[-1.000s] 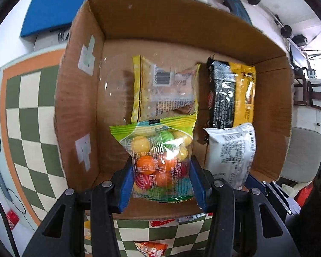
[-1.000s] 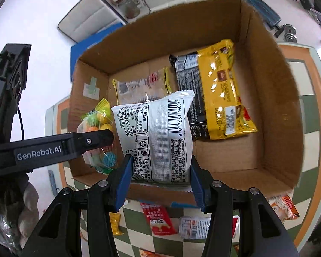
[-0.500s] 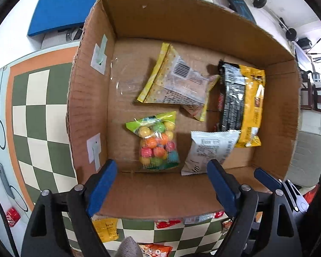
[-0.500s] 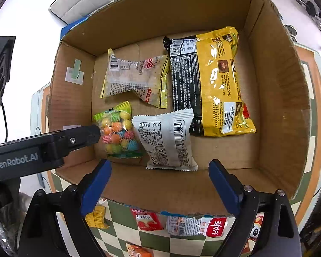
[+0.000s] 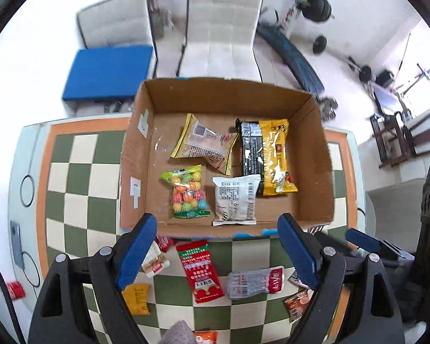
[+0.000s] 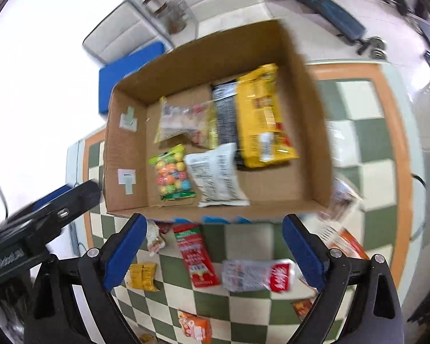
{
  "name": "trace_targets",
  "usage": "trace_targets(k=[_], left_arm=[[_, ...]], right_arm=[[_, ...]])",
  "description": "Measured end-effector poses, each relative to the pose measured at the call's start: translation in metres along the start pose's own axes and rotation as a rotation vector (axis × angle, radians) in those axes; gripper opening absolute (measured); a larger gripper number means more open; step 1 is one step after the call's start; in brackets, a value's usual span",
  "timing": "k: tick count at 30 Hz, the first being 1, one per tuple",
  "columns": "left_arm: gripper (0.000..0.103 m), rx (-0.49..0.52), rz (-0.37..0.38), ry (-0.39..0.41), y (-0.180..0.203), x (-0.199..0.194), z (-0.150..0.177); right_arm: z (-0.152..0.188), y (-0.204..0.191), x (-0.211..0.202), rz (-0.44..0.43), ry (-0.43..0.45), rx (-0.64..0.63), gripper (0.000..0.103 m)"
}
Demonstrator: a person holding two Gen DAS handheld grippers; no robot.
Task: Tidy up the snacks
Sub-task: 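Grasp the white Franzzi biscuit pack with the right tool while the left tool grasps the yellow bag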
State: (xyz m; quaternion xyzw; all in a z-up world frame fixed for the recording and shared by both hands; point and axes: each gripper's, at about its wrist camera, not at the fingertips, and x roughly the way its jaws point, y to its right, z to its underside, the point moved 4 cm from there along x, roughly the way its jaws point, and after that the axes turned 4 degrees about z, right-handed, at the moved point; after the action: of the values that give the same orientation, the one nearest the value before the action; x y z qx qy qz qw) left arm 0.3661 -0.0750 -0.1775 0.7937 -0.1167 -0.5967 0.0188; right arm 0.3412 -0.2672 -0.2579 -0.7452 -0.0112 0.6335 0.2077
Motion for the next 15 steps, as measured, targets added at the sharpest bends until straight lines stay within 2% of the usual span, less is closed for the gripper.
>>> trace_targets(k=[2, 6, 10, 15], left_arm=[[0.086, -0.011, -0.026, 0.038, 0.007, -0.004, 0.015], [0.086, -0.036, -0.061, 0.002, 0.017, 0.02, 0.046], [0.086, -0.082, -0.053, -0.12, 0.016, 0.062, 0.075], [0.086, -0.12, -0.093, -0.193, 0.009, 0.094, 0.096]], right_arm=[[0.009, 0.025, -0.014, 0.012, 0.022, 0.057, 0.097], [0.025, 0.081, -0.011, 0.083, -0.003, 0.173, 0.098], [0.038, 0.128, 0.031, 0.076, -0.091, 0.285, 0.098], [0.036, 0.152, 0.087, 0.069, -0.156, 0.319, 0.097]])
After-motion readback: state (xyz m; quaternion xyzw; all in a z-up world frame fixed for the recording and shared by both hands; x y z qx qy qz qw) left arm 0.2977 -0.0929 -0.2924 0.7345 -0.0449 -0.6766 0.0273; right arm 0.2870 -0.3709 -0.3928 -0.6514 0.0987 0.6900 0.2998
